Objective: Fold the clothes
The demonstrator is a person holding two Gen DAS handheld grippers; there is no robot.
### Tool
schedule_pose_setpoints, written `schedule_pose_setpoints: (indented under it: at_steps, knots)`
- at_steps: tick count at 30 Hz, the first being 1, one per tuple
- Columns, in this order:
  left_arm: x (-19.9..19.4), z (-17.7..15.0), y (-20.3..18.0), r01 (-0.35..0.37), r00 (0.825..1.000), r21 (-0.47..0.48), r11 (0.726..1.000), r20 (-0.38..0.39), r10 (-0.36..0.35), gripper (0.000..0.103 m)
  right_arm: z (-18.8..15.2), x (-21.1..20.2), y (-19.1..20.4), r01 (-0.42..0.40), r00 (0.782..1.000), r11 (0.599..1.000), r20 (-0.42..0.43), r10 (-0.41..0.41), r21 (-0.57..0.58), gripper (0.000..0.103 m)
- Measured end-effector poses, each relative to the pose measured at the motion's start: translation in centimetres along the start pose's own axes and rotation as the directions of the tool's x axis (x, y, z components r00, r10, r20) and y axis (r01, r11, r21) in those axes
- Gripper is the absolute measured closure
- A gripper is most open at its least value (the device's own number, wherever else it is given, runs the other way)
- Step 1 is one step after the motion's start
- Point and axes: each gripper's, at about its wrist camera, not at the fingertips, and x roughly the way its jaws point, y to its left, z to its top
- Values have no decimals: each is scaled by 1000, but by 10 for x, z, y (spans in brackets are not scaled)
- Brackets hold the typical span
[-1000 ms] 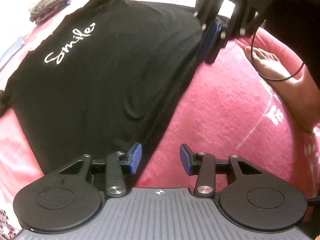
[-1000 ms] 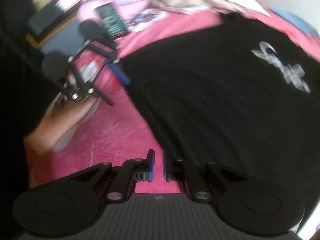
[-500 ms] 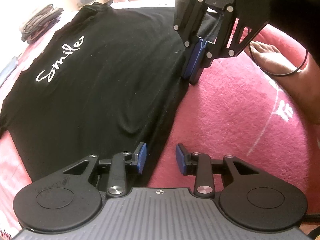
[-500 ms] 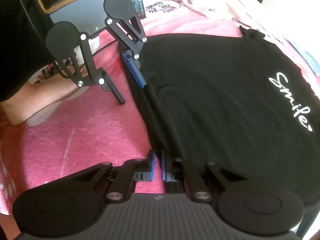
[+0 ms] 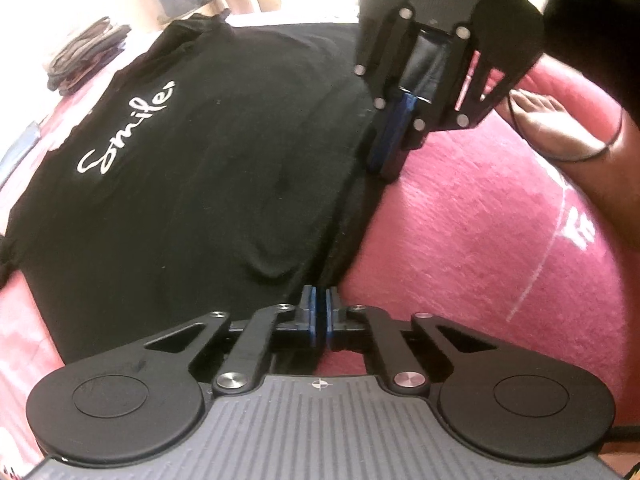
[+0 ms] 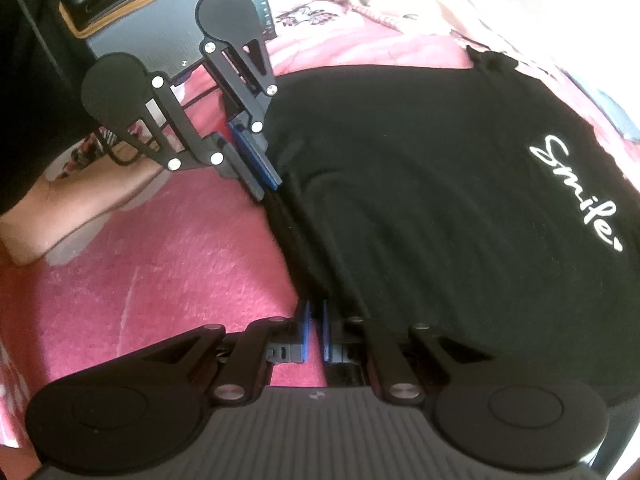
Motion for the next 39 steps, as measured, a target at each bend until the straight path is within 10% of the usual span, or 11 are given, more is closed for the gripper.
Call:
schedule_pose_setpoints:
  at_steps: [22,26,39]
  knots:
    - [8,19,65,52,999,-288,956,-1,-55,100,7,-16,-71,-38,992,950,124,-1,311,103]
    - [8,14,65,24,999,-292,956,-22,-31,72,0,-7,-87,-69,992,906,125,18,417,103]
    - [-9,-8,89,-33,998,-413,910,-59,10,62,-21,-11,-130,-86,984,730,174,-46,678,101]
